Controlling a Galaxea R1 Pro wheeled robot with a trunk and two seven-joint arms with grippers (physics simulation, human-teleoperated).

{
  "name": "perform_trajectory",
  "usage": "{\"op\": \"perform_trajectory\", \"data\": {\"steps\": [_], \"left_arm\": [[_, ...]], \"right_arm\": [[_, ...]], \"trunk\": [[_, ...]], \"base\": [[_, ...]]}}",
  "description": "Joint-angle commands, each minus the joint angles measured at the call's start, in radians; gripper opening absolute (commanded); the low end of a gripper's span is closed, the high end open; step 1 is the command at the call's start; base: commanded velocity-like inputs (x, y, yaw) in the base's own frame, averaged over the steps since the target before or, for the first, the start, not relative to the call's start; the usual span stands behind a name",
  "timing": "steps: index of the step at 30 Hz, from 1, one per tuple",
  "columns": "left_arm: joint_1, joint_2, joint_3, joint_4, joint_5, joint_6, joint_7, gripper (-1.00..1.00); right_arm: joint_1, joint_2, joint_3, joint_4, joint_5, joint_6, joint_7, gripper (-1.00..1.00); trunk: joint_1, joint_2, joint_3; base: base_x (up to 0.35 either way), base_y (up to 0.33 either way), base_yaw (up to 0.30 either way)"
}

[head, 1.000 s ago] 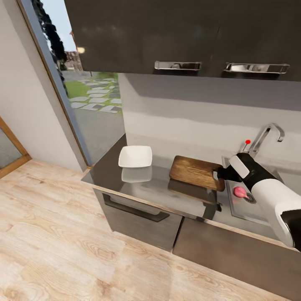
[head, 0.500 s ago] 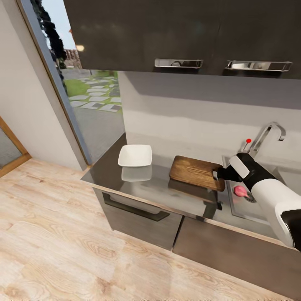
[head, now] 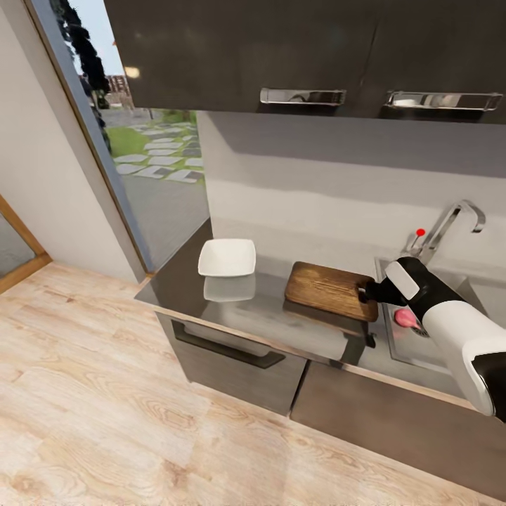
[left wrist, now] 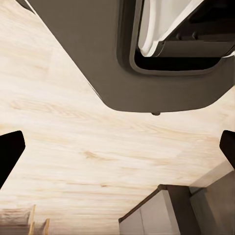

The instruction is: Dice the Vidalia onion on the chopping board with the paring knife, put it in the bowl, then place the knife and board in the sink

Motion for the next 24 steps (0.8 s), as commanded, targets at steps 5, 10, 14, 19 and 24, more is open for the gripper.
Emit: {"op": "perform_trajectory", "data": {"steps": [5, 10, 14, 19, 24], "left_arm": [[0.001, 0.000, 0.002, -0.003, 0.000, 0.004, -0.001, 1.00], [0.001, 0.000, 0.002, -0.003, 0.001, 0.004, -0.001, 1.00], [0.001, 0.000, 0.002, -0.003, 0.000, 0.004, -0.001, 1.00], [0.001, 0.000, 0.002, -0.003, 0.001, 0.004, -0.001, 1.00], [0.001, -0.001, 0.002, -0.003, 0.001, 0.004, -0.001, 1.00]], "right_arm": [[-0.001, -0.001, 0.007, -0.001, -0.011, 0.002, -0.008, -1.00], [-0.001, -0.001, 0.007, -0.001, -0.011, 0.002, -0.008, -1.00], [-0.001, -0.001, 0.006, -0.001, -0.011, 0.002, -0.008, -1.00], [-0.001, -0.001, 0.005, -0.001, -0.011, 0.002, -0.007, -1.00], [-0.001, -0.001, 0.004, -0.001, -0.012, 0.002, -0.006, -1.00]], "trunk": [[0.000, -0.002, -0.007], [0.000, -0.002, -0.009], [0.000, -0.002, -0.009], [0.000, -0.002, -0.009], [0.000, -0.002, -0.009]], "base": [[0.000, 0.000, 0.000], [0.000, 0.000, 0.000], [0.000, 0.000, 0.000], [0.000, 0.000, 0.000], [0.000, 0.000, 0.000]]}}
